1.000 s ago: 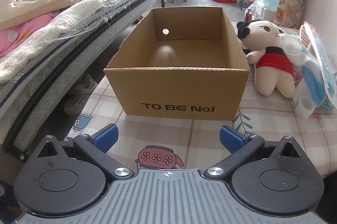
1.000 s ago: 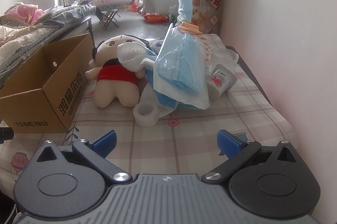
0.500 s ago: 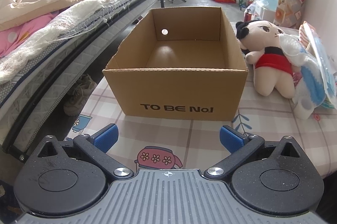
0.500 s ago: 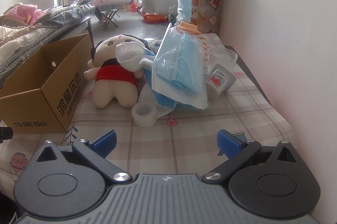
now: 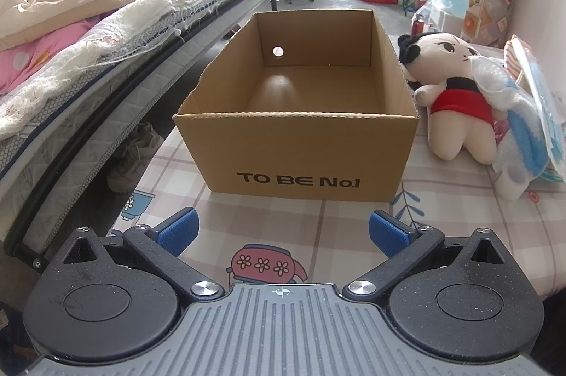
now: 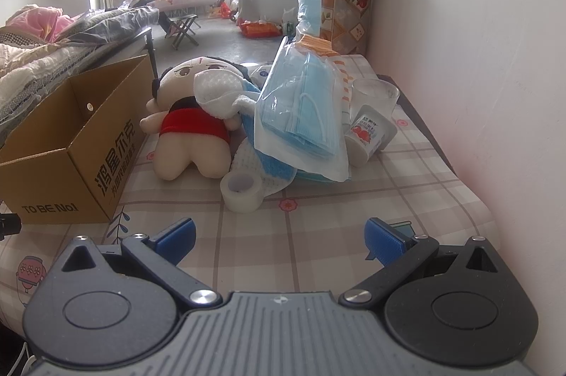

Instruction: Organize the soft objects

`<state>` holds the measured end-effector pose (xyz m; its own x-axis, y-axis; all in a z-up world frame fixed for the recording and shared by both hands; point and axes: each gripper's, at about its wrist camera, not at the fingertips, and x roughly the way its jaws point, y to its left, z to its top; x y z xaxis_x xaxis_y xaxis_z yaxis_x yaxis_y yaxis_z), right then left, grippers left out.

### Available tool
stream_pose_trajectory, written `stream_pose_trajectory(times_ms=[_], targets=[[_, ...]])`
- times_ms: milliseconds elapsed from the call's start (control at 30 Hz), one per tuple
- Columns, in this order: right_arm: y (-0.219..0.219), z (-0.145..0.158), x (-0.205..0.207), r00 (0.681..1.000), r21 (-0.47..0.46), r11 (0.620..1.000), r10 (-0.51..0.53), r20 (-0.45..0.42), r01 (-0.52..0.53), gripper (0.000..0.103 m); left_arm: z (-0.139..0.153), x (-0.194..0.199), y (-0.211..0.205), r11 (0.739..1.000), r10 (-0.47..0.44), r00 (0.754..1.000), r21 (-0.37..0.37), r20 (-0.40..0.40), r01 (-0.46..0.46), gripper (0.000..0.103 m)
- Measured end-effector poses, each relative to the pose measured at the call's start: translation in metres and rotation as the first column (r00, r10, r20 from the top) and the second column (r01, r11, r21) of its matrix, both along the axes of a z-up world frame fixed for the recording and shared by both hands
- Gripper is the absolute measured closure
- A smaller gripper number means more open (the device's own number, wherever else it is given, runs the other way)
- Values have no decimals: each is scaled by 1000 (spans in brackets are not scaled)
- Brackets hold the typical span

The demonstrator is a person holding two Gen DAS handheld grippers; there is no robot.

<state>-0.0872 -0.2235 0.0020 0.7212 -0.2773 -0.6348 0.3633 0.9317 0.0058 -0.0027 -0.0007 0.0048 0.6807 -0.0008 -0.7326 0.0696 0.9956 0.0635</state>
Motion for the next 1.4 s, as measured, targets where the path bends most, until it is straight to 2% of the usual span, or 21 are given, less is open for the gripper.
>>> stream_pose_trajectory(times_ms=[533, 700, 800, 933, 1067, 1133, 1233, 1300, 1367, 1400], targets=[[-1, -3, 0, 1000, 2, 1000, -4, -2, 4, 0, -4, -1, 1, 1000, -9, 1000, -1, -3, 9, 0], [-8, -5, -8, 1000, 12, 1000, -3, 26, 3, 0, 3, -1, -11, 994, -107, 993, -17, 51, 107, 0], [-20, -5, -17, 998, 46, 999, 14, 67, -17, 0, 14, 0, -22, 981, -187, 977, -32, 98, 191, 0], [-47, 2, -30, 989, 92, 996, 1, 147, -15, 0, 33, 8, -41, 939, -307, 941, -112, 143, 324, 0], [-81, 10, -36, 976, 154, 988, -32, 217, -2, 0, 55, 23, -69, 856, -440, 881, -217, 172, 470, 0], [-101, 12, -34, 967, 222, 975, -53, 249, -3, 0, 63, 31, -90, 825, -489, 852, -218, 185, 521, 0], [-130, 9, -23, 956, 305, 952, -68, 286, -23, 0, 74, 42, -126, 794, -548, 809, -174, 210, 583, 4], [-144, 6, -12, 950, 338, 941, -74, 304, -34, 0, 74, 61, -145, 775, -570, 804, -211, 172, 595, 8], [-159, 0, 1, 945, 372, 927, -78, 318, -49, 3, 71, 84, -165, 763, -578, 809, -283, 106, 582, 17], [-165, -4, 8, 944, 393, 918, -82, 321, -53, 4, 68, 95, -174, 756, -580, 811, -321, 75, 570, 25]])
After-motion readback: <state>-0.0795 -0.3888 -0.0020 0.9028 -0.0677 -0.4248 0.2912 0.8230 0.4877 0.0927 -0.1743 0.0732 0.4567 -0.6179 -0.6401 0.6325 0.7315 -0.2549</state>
